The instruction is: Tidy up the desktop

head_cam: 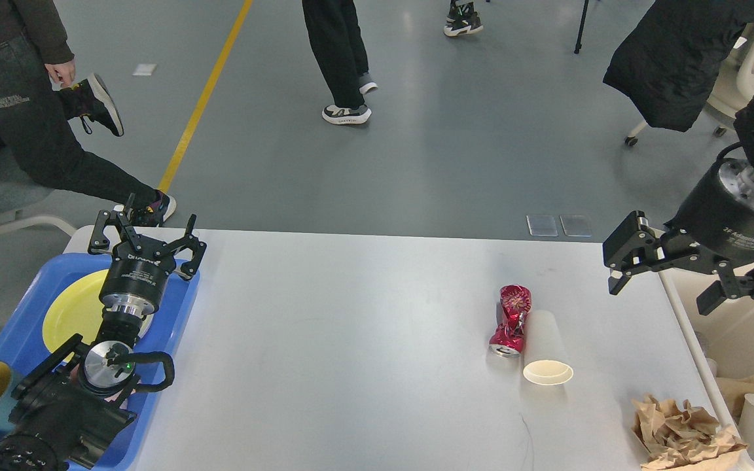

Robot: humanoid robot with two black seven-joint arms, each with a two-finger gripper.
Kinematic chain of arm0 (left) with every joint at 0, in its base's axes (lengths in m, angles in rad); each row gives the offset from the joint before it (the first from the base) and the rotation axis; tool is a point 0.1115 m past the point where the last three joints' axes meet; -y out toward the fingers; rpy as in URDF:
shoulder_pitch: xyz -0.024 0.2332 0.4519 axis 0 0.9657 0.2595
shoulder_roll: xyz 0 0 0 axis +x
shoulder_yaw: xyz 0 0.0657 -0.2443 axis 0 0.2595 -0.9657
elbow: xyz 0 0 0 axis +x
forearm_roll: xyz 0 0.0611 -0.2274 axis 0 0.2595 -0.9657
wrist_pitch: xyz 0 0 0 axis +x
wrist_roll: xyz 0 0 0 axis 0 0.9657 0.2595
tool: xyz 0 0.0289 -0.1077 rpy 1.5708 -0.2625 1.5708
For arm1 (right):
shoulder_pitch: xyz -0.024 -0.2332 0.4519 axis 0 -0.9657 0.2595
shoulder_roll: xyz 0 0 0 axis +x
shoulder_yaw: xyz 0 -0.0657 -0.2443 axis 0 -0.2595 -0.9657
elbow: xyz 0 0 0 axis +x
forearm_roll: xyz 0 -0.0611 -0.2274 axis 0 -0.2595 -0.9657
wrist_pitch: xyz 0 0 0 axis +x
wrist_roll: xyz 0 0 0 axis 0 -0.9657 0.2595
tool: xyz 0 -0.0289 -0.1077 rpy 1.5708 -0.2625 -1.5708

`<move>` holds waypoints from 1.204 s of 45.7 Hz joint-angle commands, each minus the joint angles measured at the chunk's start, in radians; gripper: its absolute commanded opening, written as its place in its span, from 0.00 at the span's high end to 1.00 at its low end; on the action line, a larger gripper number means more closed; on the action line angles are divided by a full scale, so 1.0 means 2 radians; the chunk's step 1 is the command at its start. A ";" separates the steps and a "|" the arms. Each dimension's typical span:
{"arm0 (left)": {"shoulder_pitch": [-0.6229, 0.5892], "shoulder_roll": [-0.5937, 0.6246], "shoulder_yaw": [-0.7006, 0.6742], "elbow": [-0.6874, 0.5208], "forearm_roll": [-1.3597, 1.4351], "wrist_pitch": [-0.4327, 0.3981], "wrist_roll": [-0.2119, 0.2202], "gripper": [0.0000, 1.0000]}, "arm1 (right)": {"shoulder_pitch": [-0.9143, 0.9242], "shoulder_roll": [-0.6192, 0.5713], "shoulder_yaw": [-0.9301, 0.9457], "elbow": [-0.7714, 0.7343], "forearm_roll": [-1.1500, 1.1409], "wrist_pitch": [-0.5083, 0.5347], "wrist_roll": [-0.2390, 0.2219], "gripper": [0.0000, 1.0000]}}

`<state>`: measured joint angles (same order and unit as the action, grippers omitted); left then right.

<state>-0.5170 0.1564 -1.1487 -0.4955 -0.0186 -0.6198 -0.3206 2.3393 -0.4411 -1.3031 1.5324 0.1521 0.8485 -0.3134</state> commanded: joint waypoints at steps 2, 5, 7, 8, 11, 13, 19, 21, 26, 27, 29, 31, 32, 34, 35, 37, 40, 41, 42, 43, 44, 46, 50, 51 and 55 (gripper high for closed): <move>0.000 0.000 0.000 0.000 0.000 -0.001 0.000 0.04 | 0.000 0.013 -0.033 -0.001 0.015 -0.017 0.040 0.01; 0.000 0.000 0.000 0.000 0.000 0.000 0.000 0.04 | 0.000 0.014 -0.042 -0.001 0.014 -0.018 0.064 0.01; 0.000 0.000 0.000 0.000 0.000 0.000 0.000 0.04 | 0.000 0.014 -0.046 -0.001 0.014 -0.019 0.068 0.01; 0.000 0.000 0.000 0.000 0.000 -0.001 0.000 0.04 | -0.001 0.014 -0.048 -0.001 0.014 -0.019 0.068 0.01; 0.000 0.000 0.000 0.000 0.000 0.000 0.000 0.04 | -0.005 0.013 -0.051 -0.001 0.012 -0.020 0.067 0.02; 0.000 0.000 0.000 0.000 0.000 0.000 0.000 0.04 | -0.014 0.009 -0.053 -0.001 0.009 -0.022 0.066 0.03; 0.000 0.000 0.000 0.000 0.000 0.000 0.000 0.04 | -0.080 -0.023 -0.055 -0.003 0.006 -0.048 0.066 0.04; 0.000 0.000 0.000 0.000 0.000 -0.001 0.000 0.04 | -0.104 -0.041 -0.054 -0.005 0.004 -0.064 0.066 0.04; 0.000 0.000 0.000 0.000 0.000 -0.001 0.000 0.04 | -0.157 -0.109 -0.049 -0.009 -0.015 -0.106 0.066 0.04; 0.000 0.000 0.000 0.000 0.000 0.000 0.000 0.04 | -0.166 -0.122 -0.048 -0.010 -0.019 -0.113 0.066 0.04; 0.000 0.000 0.000 0.000 0.000 -0.001 0.000 0.04 | -0.178 -0.144 -0.048 -0.010 -0.024 -0.123 0.066 0.04; 0.000 0.000 0.000 0.000 0.000 0.000 0.000 0.04 | -0.190 -0.165 -0.047 -0.010 -0.025 -0.130 0.065 0.04; 0.000 0.000 0.000 0.000 0.000 -0.001 0.000 0.04 | -0.195 -0.174 -0.047 -0.011 -0.025 -0.133 0.066 0.04; 0.000 0.000 0.000 0.000 0.000 -0.001 0.000 0.04 | -0.202 -0.194 -0.047 -0.012 -0.025 -0.138 0.066 0.04; 0.000 0.000 0.000 0.000 0.000 -0.001 0.000 0.04 | -0.206 -0.203 -0.047 -0.014 -0.025 -0.140 0.066 0.04; 0.000 0.000 0.000 0.000 0.000 -0.001 0.000 0.04 | -0.214 -0.218 -0.045 -0.017 -0.025 -0.143 0.066 0.04; 0.000 0.000 0.000 0.000 0.000 -0.001 0.000 0.04 | -0.241 -0.233 -0.033 -0.021 -0.023 -0.156 0.065 0.04; 0.000 0.000 0.000 0.000 0.000 0.000 0.000 0.04 | -0.255 -0.237 -0.024 -0.023 -0.022 -0.164 0.065 0.04; 0.000 0.000 0.000 0.000 0.000 0.000 0.000 0.04 | -0.269 -0.238 -0.014 -0.025 -0.019 -0.174 0.065 0.04; 0.000 0.000 0.000 0.000 0.000 -0.001 0.000 0.04 | -0.285 -0.239 -0.001 -0.026 -0.017 -0.184 0.065 0.04; 0.000 0.000 0.000 0.000 0.000 -0.001 0.000 0.04 | -0.304 -0.238 0.010 -0.028 -0.015 -0.196 0.065 0.03; 0.000 0.000 0.000 0.000 0.000 -0.001 0.000 0.04 | -0.340 -0.237 0.035 -0.030 -0.014 -0.216 0.064 0.03; 0.000 0.000 0.000 0.000 0.000 0.000 0.000 0.04 | -0.402 -0.235 0.091 -0.038 -0.014 -0.250 0.064 0.03; 0.000 0.000 0.000 0.000 0.000 -0.001 0.000 0.04 | -0.416 -0.234 0.104 -0.042 -0.014 -0.256 0.064 0.03; 0.000 0.000 0.000 0.000 0.000 -0.001 0.000 0.04 | -0.470 -0.230 0.152 -0.057 -0.013 -0.274 0.064 0.03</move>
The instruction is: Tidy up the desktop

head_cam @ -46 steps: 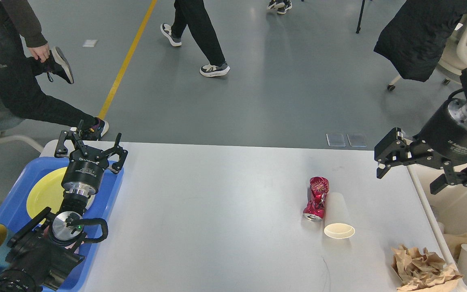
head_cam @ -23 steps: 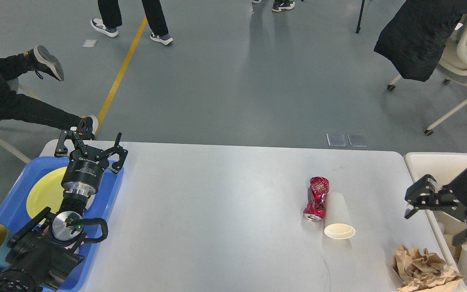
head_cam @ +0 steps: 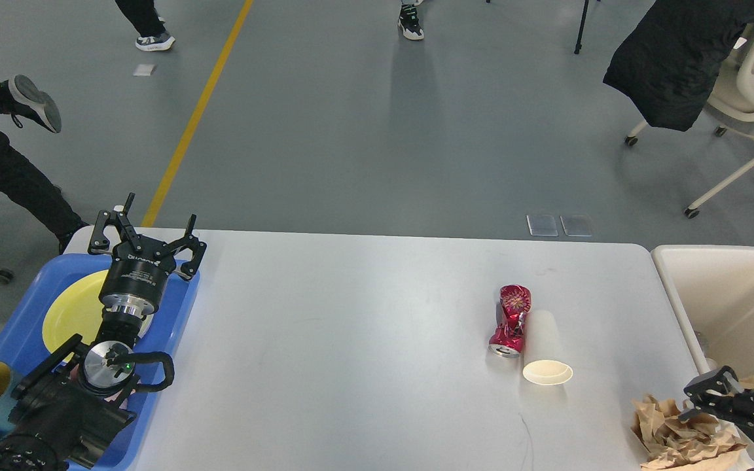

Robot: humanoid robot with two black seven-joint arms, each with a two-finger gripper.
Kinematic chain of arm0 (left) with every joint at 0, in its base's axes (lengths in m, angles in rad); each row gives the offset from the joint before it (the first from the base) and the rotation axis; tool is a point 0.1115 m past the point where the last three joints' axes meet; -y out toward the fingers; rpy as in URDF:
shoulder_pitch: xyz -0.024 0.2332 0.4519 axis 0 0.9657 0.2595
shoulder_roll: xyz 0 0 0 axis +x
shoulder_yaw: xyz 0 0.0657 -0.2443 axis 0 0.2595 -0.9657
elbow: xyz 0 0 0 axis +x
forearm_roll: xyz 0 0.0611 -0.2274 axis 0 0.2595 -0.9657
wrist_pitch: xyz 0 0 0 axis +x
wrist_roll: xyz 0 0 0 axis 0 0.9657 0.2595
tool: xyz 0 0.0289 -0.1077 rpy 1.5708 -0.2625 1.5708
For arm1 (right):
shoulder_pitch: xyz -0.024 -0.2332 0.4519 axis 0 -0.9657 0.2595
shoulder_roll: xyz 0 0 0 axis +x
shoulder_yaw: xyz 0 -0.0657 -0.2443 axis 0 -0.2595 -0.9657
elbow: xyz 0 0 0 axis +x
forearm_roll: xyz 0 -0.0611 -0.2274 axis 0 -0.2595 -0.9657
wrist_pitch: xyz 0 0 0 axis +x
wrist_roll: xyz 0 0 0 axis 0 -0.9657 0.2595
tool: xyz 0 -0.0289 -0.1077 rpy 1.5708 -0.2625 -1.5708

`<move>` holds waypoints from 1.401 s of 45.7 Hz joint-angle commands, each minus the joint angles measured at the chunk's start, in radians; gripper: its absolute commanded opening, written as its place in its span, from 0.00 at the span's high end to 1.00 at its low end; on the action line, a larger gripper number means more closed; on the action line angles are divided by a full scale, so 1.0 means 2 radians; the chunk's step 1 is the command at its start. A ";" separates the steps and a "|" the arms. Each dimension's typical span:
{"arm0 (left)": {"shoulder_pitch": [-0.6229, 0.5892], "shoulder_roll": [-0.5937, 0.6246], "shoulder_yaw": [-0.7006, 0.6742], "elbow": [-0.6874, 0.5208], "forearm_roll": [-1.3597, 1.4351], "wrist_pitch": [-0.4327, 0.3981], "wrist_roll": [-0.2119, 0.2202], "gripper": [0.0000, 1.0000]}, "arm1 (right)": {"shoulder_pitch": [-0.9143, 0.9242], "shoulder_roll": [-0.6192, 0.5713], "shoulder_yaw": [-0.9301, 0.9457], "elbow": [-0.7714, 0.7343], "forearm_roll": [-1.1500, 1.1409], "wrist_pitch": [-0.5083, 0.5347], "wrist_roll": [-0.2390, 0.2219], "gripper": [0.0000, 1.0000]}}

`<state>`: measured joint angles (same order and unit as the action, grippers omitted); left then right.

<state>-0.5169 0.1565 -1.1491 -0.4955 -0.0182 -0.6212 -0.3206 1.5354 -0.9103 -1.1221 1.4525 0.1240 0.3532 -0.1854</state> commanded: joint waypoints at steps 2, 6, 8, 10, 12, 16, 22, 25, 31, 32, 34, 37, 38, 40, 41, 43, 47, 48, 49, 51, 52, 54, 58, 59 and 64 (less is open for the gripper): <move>0.000 0.000 0.000 0.000 0.000 0.001 0.000 0.04 | -0.091 0.006 0.085 -0.029 0.001 -0.033 0.000 0.03; 0.000 0.000 0.000 0.000 0.000 0.001 0.000 0.04 | -0.156 0.022 0.131 -0.072 0.025 -0.058 0.000 0.03; 0.000 0.000 0.000 0.000 0.000 0.001 0.000 0.04 | -0.179 0.038 0.145 -0.094 0.039 -0.068 0.001 0.03; 0.000 0.000 0.000 0.000 0.000 0.001 0.000 0.04 | -0.198 0.054 0.154 -0.116 0.047 -0.079 0.001 0.03; 0.000 0.000 0.000 0.000 0.000 0.001 0.000 0.04 | -0.215 0.068 0.161 -0.134 0.048 -0.088 0.001 0.03; 0.000 0.000 0.000 0.000 0.000 0.000 0.000 0.04 | -0.234 0.097 0.163 -0.161 0.048 -0.096 0.001 0.01; 0.000 0.000 0.000 0.000 0.000 0.001 0.000 0.04 | -0.252 0.118 0.165 -0.186 0.052 -0.120 0.001 0.03; 0.000 0.000 0.000 0.000 0.000 0.001 0.000 0.04 | -0.255 0.122 0.165 -0.186 0.056 -0.141 0.001 0.10; 0.000 0.000 0.000 0.000 0.000 0.001 0.000 0.04 | -0.257 0.122 0.165 -0.185 0.056 -0.145 0.001 0.61; 0.000 0.000 0.000 0.000 0.000 0.001 0.000 0.04 | -0.258 0.122 0.165 -0.185 0.056 -0.145 0.001 0.69; 0.000 0.000 0.000 0.000 0.000 0.001 0.000 0.04 | -0.258 0.121 0.165 -0.185 0.056 -0.145 0.001 0.81; 0.000 0.000 0.000 0.000 0.000 0.001 0.000 0.04 | -0.260 0.118 0.165 -0.185 0.056 -0.145 0.001 0.92; 0.000 0.000 0.000 0.000 0.000 0.001 0.000 0.04 | -0.260 0.118 0.165 -0.184 0.056 -0.145 0.001 0.96; 0.000 0.000 0.000 0.000 0.000 0.001 0.000 0.04 | -0.260 0.117 0.165 -0.182 0.057 -0.145 0.001 1.00; 0.000 0.000 0.000 0.000 0.000 0.000 0.000 0.04 | -0.261 0.117 0.165 -0.182 0.058 -0.145 0.001 1.00; 0.000 0.000 0.000 0.000 0.000 0.001 0.000 0.04 | -0.261 0.117 0.165 -0.182 0.058 -0.145 0.001 1.00; 0.000 0.000 0.000 0.000 0.000 0.001 0.000 0.04 | -0.261 0.116 0.165 -0.182 0.058 -0.150 0.001 1.00; 0.000 0.000 0.000 0.000 0.000 0.000 0.000 0.04 | -0.261 0.116 0.165 -0.182 0.058 -0.151 0.001 1.00; 0.000 0.000 0.000 0.000 0.000 0.001 0.000 0.04 | -0.261 0.116 0.165 -0.182 0.058 -0.152 0.001 1.00; 0.000 0.000 0.000 0.000 0.000 0.001 0.000 0.04 | -0.261 0.115 0.165 -0.182 0.058 -0.154 0.001 1.00; 0.000 0.000 0.000 0.000 0.000 0.000 0.000 0.04 | -0.261 0.115 0.165 -0.182 0.058 -0.154 0.001 1.00; 0.000 0.000 0.000 0.000 0.000 0.001 0.000 0.04 | -0.260 0.115 0.165 -0.182 0.058 -0.154 0.001 1.00; 0.000 0.000 0.000 0.000 0.000 0.000 0.000 0.04 | -0.258 0.114 0.165 -0.182 0.058 -0.153 0.001 1.00; 0.000 0.000 0.000 0.000 0.000 0.000 0.000 0.04 | -0.258 0.114 0.165 -0.182 0.058 -0.152 0.001 1.00; 0.000 0.000 0.000 0.000 0.000 0.001 0.000 0.04 | -0.248 0.106 0.161 -0.176 0.058 -0.141 -0.001 1.00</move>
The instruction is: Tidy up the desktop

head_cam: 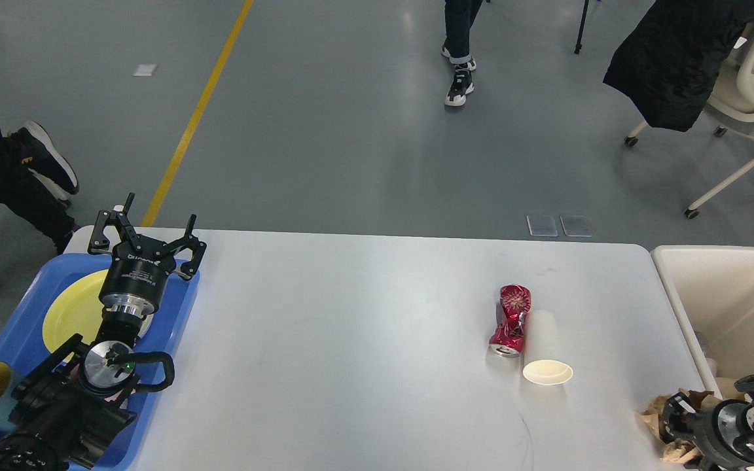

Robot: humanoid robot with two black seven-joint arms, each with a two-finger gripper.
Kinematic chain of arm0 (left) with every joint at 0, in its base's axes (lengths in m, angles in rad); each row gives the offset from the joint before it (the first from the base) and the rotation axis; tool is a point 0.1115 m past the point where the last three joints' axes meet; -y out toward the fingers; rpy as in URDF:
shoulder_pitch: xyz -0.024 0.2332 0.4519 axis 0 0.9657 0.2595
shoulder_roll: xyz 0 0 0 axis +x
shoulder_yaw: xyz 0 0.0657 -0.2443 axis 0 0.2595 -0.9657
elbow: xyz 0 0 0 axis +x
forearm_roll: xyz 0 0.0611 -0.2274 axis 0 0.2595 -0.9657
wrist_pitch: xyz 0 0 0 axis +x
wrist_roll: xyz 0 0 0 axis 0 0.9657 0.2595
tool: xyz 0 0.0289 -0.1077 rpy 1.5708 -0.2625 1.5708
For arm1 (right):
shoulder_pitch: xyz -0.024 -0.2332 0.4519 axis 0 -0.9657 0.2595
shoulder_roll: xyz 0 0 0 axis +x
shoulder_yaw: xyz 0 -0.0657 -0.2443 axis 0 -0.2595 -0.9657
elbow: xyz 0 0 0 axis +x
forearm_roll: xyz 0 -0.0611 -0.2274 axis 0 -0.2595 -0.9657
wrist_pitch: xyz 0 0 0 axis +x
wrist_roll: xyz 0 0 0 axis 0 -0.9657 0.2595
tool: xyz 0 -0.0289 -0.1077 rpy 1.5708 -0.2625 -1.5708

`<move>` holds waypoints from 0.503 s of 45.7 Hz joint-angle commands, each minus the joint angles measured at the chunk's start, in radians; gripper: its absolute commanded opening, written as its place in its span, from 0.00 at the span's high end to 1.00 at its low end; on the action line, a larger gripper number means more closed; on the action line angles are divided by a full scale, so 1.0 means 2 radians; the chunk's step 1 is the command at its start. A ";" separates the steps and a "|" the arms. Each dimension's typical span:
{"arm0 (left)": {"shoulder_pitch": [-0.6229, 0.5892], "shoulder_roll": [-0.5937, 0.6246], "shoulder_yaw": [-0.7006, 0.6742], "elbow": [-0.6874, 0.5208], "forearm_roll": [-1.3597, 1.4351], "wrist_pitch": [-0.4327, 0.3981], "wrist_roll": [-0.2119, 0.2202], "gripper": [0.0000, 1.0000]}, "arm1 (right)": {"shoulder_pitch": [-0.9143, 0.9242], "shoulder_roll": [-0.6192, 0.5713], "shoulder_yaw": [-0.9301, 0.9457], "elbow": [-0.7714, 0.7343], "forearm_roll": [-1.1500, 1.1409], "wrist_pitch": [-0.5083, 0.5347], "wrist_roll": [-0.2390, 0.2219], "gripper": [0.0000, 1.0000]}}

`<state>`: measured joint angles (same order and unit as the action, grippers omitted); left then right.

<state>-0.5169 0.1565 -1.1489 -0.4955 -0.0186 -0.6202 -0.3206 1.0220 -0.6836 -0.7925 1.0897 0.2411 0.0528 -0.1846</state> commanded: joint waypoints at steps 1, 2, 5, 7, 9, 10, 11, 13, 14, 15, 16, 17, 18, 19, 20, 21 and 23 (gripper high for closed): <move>0.000 0.000 0.000 0.000 0.000 0.000 0.000 0.04 | 0.012 -0.010 -0.004 0.009 -0.001 0.010 -0.003 1.00; 0.000 0.000 0.000 0.000 0.000 -0.001 0.000 0.04 | 0.018 -0.015 -0.005 0.013 -0.002 0.014 -0.004 1.00; 0.000 0.000 0.000 0.000 0.000 0.000 0.000 0.04 | 0.040 -0.029 -0.007 0.025 -0.007 0.047 -0.008 1.00; 0.000 0.000 0.000 0.000 0.000 -0.001 0.000 0.04 | 0.059 -0.037 -0.011 0.030 -0.009 0.084 -0.014 1.00; 0.000 0.000 0.000 0.000 0.000 -0.001 0.000 0.04 | 0.084 -0.043 -0.021 0.032 -0.010 0.122 -0.019 1.00; 0.000 0.000 0.000 0.000 0.000 -0.001 0.000 0.04 | 0.097 -0.046 -0.027 0.033 -0.011 0.140 -0.020 1.00; 0.000 0.000 0.000 0.000 0.000 -0.001 0.000 0.04 | 0.112 -0.047 -0.035 0.033 -0.012 0.155 -0.022 1.00; 0.000 0.000 0.000 0.000 0.000 -0.001 0.000 0.04 | 0.142 -0.047 -0.055 0.037 -0.012 0.184 -0.023 1.00; 0.000 0.000 0.000 0.000 0.000 -0.001 0.000 0.04 | 0.158 -0.047 -0.067 0.040 -0.012 0.194 -0.023 1.00; 0.000 0.000 0.000 0.000 0.000 0.000 0.000 0.04 | 0.175 -0.048 -0.078 0.043 -0.012 0.203 -0.023 1.00; 0.000 0.000 0.000 0.000 0.000 0.000 0.000 0.04 | 0.191 -0.048 -0.090 0.046 -0.012 0.211 -0.023 1.00; 0.000 0.000 0.000 0.000 0.000 0.000 0.000 0.04 | 0.207 -0.047 -0.102 0.050 -0.012 0.218 -0.023 1.00; 0.000 0.000 0.000 0.000 0.000 0.000 0.000 0.04 | 0.224 -0.046 -0.114 0.053 -0.012 0.224 -0.024 1.00; 0.000 0.000 0.000 0.000 0.000 -0.001 0.000 0.04 | 0.241 -0.043 -0.127 0.057 -0.012 0.230 -0.024 1.00; 0.000 0.000 0.000 0.000 0.000 -0.001 0.000 0.04 | 0.258 -0.042 -0.140 0.062 -0.012 0.237 -0.025 1.00; 0.000 0.000 0.000 0.000 0.000 0.000 0.000 0.04 | 0.273 -0.039 -0.153 0.067 -0.012 0.242 -0.027 1.00; 0.000 0.000 0.000 0.000 0.000 -0.001 0.000 0.04 | 0.309 -0.031 -0.180 0.076 -0.012 0.252 -0.033 1.00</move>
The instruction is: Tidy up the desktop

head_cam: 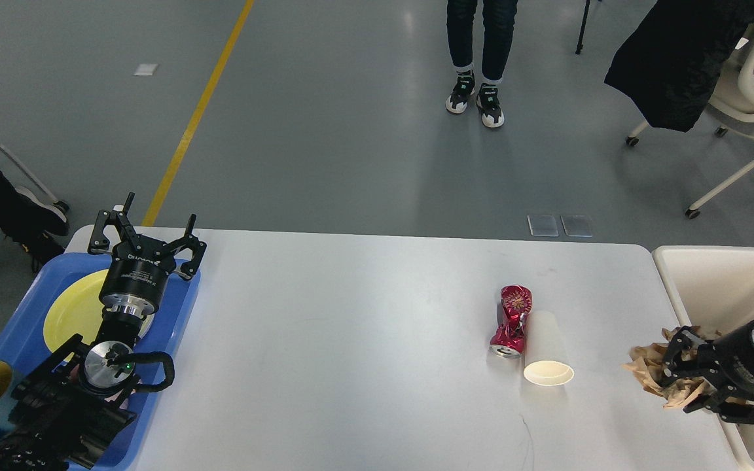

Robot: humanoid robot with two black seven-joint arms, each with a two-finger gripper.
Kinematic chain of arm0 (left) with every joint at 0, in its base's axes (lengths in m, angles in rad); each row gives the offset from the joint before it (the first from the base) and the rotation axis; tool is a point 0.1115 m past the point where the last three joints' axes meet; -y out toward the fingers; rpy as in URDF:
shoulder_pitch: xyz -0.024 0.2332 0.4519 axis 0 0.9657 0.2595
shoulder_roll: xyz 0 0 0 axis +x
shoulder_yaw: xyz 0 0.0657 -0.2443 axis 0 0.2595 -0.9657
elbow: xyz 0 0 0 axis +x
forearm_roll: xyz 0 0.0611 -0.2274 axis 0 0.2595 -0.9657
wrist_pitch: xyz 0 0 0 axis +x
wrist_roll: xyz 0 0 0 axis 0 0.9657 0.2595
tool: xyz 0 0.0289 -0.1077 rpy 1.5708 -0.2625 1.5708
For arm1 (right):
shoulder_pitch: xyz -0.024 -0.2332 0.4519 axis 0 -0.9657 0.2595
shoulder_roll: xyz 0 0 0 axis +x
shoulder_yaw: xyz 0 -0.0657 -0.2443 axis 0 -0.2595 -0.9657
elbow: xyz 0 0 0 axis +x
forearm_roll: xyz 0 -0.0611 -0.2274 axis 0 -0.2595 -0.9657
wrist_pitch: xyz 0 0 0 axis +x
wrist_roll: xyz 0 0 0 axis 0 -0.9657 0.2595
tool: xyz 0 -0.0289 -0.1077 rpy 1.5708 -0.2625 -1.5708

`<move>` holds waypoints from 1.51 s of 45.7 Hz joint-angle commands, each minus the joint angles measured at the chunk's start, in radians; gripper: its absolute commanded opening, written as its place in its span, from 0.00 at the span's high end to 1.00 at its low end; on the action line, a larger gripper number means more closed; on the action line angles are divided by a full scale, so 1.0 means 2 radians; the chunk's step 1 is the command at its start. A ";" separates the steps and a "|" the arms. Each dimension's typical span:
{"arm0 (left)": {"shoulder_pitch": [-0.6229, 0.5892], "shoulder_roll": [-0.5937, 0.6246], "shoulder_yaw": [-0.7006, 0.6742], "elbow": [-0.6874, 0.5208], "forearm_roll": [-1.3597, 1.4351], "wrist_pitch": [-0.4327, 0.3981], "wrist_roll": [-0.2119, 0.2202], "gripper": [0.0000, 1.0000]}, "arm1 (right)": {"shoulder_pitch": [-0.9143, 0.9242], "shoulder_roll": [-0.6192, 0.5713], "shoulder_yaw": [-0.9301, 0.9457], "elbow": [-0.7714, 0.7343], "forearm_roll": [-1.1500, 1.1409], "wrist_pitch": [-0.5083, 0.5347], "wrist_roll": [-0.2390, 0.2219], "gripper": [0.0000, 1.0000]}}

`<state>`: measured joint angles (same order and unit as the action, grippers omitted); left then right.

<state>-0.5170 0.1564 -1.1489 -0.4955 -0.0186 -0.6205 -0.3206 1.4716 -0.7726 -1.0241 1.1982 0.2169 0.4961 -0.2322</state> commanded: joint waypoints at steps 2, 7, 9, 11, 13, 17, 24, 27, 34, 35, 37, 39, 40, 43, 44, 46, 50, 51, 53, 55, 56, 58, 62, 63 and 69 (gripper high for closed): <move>0.000 0.000 0.000 0.000 0.000 0.000 0.000 0.04 | 0.118 0.028 -0.091 0.031 -0.002 0.041 -0.014 1.00; 0.000 0.000 0.000 0.000 0.000 0.000 0.000 0.04 | 0.196 0.069 -0.150 0.073 -0.006 0.065 -0.016 1.00; 0.000 0.000 0.000 0.000 0.000 0.000 0.000 0.04 | 0.230 0.082 -0.167 0.095 -0.006 0.066 -0.016 1.00; 0.000 0.000 0.000 0.000 0.000 0.000 0.000 0.04 | 0.262 0.088 -0.180 0.116 -0.005 0.066 -0.016 1.00; 0.000 0.000 0.000 0.000 0.000 0.000 0.000 0.04 | 0.283 0.089 -0.184 0.132 -0.004 0.065 -0.016 1.00; 0.000 0.000 0.000 0.000 0.000 0.000 0.000 0.04 | 0.294 0.086 -0.184 0.136 -0.002 0.060 -0.017 1.00; 0.000 0.000 0.000 0.000 0.000 0.000 0.000 0.04 | 0.288 0.070 -0.191 0.133 -0.001 0.020 -0.016 1.00; 0.000 0.000 0.000 0.000 0.000 0.000 0.000 0.04 | 0.274 0.055 -0.200 0.128 0.000 -0.014 -0.016 1.00; 0.000 0.000 0.000 0.000 0.000 0.000 0.000 0.04 | 0.212 0.011 -0.194 0.071 -0.003 -0.052 -0.015 1.00; 0.000 0.000 0.000 0.000 0.000 0.000 0.000 0.04 | 0.200 0.004 -0.192 0.059 -0.004 -0.054 -0.015 1.00; 0.000 0.000 0.000 0.000 0.000 0.000 0.000 0.04 | 0.179 -0.006 -0.187 0.032 -0.004 -0.060 -0.014 1.00; 0.000 0.000 0.000 0.000 0.000 0.000 0.000 0.04 | 0.146 -0.014 -0.176 0.004 -0.003 -0.066 -0.011 1.00; 0.000 0.000 0.000 0.000 0.000 0.000 0.000 0.04 | 0.129 -0.019 -0.167 -0.011 -0.003 -0.070 -0.010 1.00; 0.000 0.000 0.000 0.000 0.000 0.000 0.000 0.04 | 0.071 -0.029 -0.129 -0.045 -0.004 -0.085 -0.010 1.00; 0.000 0.000 0.000 0.000 0.000 0.000 0.000 0.04 | 0.052 -0.031 -0.113 -0.057 -0.005 -0.092 -0.010 1.00; 0.000 0.000 0.000 0.000 0.000 0.000 0.000 0.04 | 0.011 -0.032 -0.085 -0.084 -0.005 -0.108 -0.011 1.00; 0.000 0.000 0.000 0.000 0.000 0.000 0.000 0.04 | -0.077 -0.025 -0.030 -0.145 -0.005 -0.138 -0.011 1.00; 0.000 0.000 0.000 0.000 0.000 0.000 0.000 0.04 | -0.097 -0.023 -0.014 -0.162 -0.005 -0.142 -0.010 1.00; 0.000 0.000 0.000 0.000 0.000 0.000 0.000 0.04 | -0.136 -0.013 0.017 -0.199 -0.005 -0.149 -0.011 1.00; 0.000 0.000 0.000 0.000 0.000 0.000 0.000 0.04 | -0.179 0.003 0.044 -0.241 -0.006 -0.154 -0.011 1.00; 0.000 0.000 0.000 0.000 0.000 0.000 0.000 0.04 | -0.201 0.014 0.056 -0.265 -0.005 -0.157 -0.012 1.00; 0.000 0.000 0.000 0.000 0.000 0.000 0.000 0.04 | -0.245 0.039 0.076 -0.318 -0.005 -0.161 -0.014 1.00; 0.000 0.000 0.000 0.000 0.000 0.000 0.000 0.04 | -0.318 0.095 0.092 -0.432 -0.005 -0.165 -0.012 1.00; 0.000 0.000 0.000 0.000 0.000 0.000 0.000 0.04 | -0.334 0.108 0.093 -0.458 -0.005 -0.165 -0.010 1.00; 0.000 0.000 0.000 0.000 0.000 0.000 0.000 0.04 | -0.430 0.191 0.093 -0.593 -0.003 -0.168 -0.010 1.00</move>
<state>-0.5170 0.1565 -1.1489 -0.4955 -0.0185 -0.6207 -0.3206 0.7355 -0.4938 -0.8405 0.1853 0.2082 0.1641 -0.2538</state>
